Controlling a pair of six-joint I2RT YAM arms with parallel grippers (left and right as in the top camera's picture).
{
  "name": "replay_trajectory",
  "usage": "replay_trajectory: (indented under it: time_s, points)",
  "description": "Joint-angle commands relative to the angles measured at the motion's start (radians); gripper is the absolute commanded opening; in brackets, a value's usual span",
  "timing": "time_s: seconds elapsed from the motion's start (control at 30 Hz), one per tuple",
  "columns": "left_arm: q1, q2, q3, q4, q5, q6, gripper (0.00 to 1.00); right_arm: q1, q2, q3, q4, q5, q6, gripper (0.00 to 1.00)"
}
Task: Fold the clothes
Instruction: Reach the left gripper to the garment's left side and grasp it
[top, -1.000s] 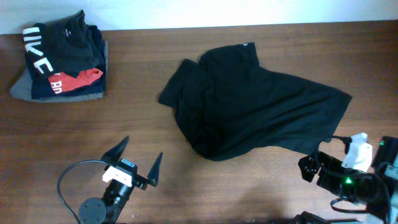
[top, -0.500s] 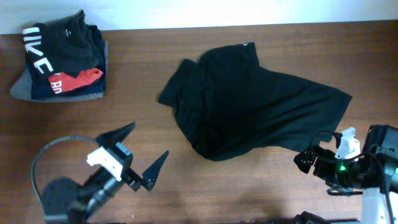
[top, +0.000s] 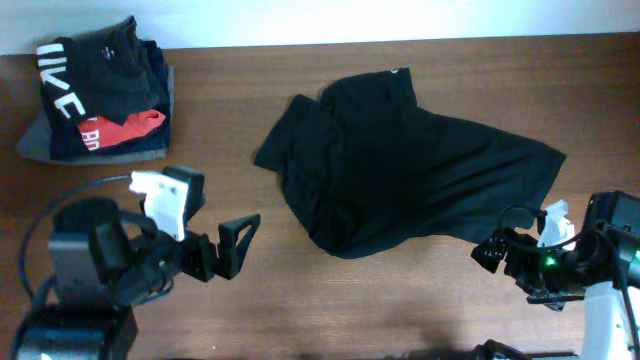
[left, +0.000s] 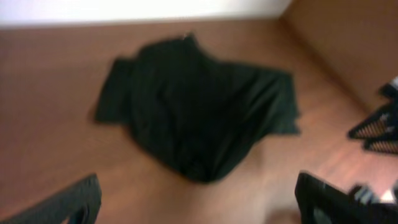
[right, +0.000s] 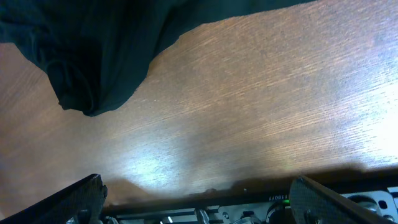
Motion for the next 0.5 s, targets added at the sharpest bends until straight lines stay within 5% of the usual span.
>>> replay_trajectory:
  time_s: [0.0, 0.2, 0.47]
  points:
    - [-0.069, 0.066, 0.083, -0.03, -0.1, -0.002, 0.99, 0.004, 0.004, -0.002, 0.007, -0.047, -0.011, 0.99]
    - [-0.143, 0.139, 0.079, -0.011, 0.204, -0.036, 0.99, 0.004, 0.004, -0.002, 0.01, -0.109, -0.011, 0.99]
    - [-0.297, 0.305, 0.079, -0.051, -0.14, -0.431, 0.99, 0.004, 0.004, -0.002, 0.019, -0.109, -0.011, 0.99]
